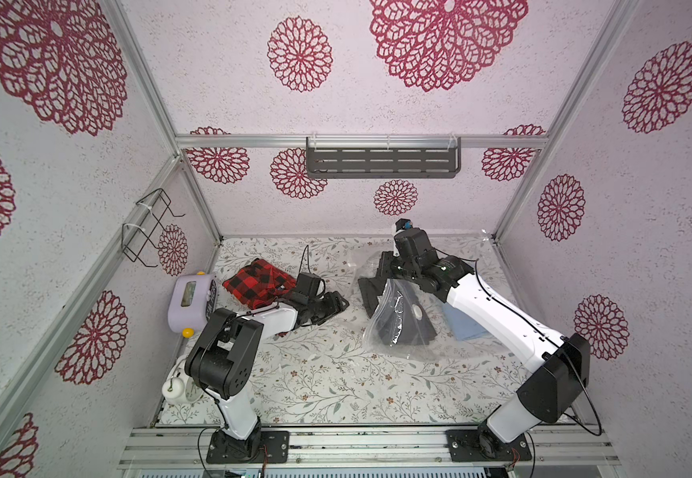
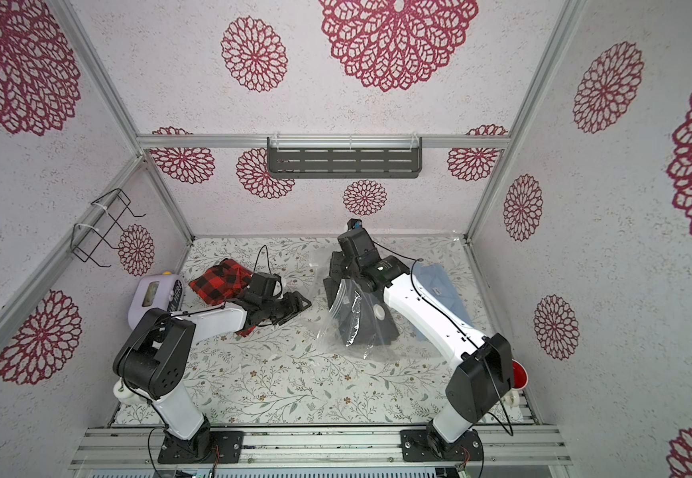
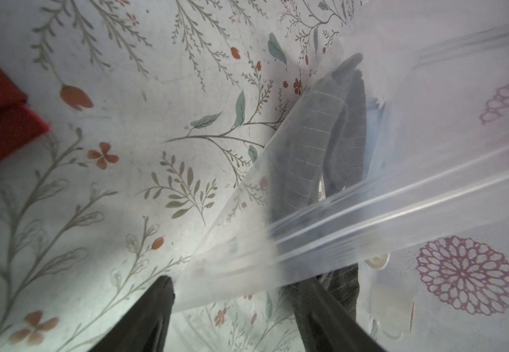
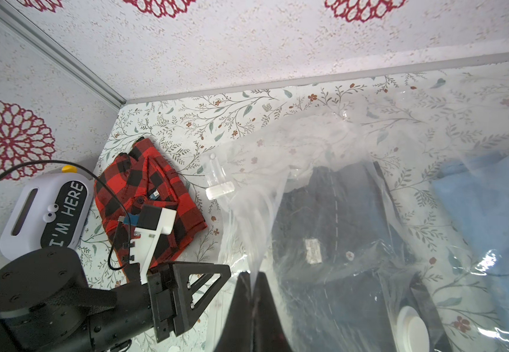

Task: Place the folded shirt into the vacuum bag
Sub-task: Adjust the vacuum bag at the center of the board.

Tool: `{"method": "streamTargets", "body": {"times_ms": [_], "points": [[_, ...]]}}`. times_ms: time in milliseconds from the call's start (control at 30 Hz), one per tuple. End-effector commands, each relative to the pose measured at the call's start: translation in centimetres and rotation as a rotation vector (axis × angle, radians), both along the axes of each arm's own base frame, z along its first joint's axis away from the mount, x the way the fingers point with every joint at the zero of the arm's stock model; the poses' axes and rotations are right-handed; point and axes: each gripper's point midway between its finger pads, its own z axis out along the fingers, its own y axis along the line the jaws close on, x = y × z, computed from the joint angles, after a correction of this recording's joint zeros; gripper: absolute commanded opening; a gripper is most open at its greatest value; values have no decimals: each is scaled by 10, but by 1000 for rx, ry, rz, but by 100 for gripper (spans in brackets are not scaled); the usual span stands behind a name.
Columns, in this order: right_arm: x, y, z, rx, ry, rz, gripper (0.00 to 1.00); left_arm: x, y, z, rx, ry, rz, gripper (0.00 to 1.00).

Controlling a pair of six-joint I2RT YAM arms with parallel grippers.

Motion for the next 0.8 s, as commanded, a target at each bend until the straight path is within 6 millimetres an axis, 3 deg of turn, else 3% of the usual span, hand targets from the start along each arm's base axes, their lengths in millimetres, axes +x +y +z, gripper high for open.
{"method": "streamTargets", "body": {"times_ms": [0,267,433,500,600,700,767], "points": [[0,6,22,66,-58,34,0,-3,3,-12,45,2,-13,71],[0,27,-21,104,32,91,0,5,4,-30,87,8,-20,65],[-1,37,-47,97,81,113,0,7,5,-37,88,17,-6,42],[-2,42,-54,94,97,126,0,9,4,-36,84,20,0,25],[-4,47,-57,80,107,141,0,14,-2,-23,41,1,5,0],[-2,41,-50,45,91,122,0,21,-13,8,-38,-43,5,0],[5,29,-37,-14,57,82,0,26,-20,40,-81,-82,4,0]]}}
